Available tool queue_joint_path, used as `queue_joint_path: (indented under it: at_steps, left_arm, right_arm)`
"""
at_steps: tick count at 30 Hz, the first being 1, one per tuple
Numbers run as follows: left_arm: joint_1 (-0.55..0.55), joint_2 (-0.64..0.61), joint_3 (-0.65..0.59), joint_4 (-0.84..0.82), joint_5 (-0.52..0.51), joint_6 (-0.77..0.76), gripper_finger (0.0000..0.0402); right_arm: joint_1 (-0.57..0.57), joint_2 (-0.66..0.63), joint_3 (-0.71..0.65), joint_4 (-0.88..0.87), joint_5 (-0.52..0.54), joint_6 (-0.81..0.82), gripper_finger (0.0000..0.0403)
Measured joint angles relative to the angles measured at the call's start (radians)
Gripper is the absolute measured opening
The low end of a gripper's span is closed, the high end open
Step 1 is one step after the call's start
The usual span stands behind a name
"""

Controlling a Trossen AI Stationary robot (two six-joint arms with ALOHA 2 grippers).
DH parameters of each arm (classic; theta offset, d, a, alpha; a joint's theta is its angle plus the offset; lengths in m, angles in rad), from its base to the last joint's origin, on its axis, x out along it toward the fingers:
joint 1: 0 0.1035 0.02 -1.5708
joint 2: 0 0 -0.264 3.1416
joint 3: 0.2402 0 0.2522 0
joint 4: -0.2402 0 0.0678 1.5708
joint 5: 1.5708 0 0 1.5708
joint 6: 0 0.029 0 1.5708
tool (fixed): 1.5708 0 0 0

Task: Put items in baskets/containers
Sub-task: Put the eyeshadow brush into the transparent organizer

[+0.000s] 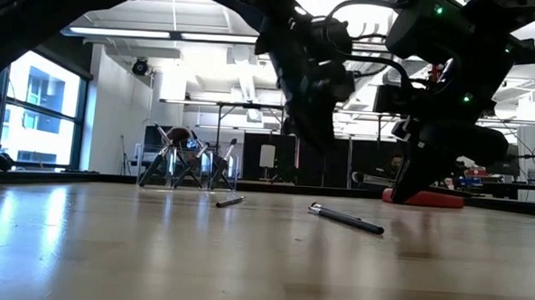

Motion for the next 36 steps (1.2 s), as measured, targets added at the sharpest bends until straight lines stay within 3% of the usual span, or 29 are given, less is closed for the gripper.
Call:
queue_joint_path:
  at_steps: [4,8,11,14,17,23,30,36]
  left_arm:
    - [0.053,-0.041,-0.004,-0.094,-0.002,-0.008,0.0133]
    - [0.081,-0.137,-0.065,-0.07,-0.009,-0.002,0.0133]
    - [0.078,-0.257,-0.219,0.043,-0.053,-0.024,0.0133]
    - [0.076,-0.415,-0.457,0.151,-0.066,-0.076,0.0133]
    - [0.077,-0.566,-0.684,0.316,-0.089,-0.16,0.0133]
    - [0.065,-0.906,-1.057,0.475,-0.149,-0.331,0.0133]
    - [0.01,-1.284,-1.306,0.491,-0.291,-0.456,0.0133]
    - [-0.012,-1.542,-1.428,0.447,-0.389,-0.513,0.0133]
  right_arm:
    - [0.0,0.0,0.0,-0.005,0.0,0.006,0.0025]
    - [0.0,0.0,-0.001,-0.007,0.009,0.006,0.0022]
    - [0.0,0.0,-0.001,-0.004,0.022,0.007,0.0019]
    - [0.0,0.0,-0.001,0.011,0.027,0.013,0.0019]
    - [-0.001,0.0,-0.001,0.034,0.05,0.053,0.0024]
    - [-0.023,0.0,-0.002,0.15,0.072,0.12,0.0018]
    - [-0.072,0.0,-0.002,0.424,0.091,0.188,0.002]
    - [-0.151,0.0,-0.002,0.709,0.133,0.159,0.0019]
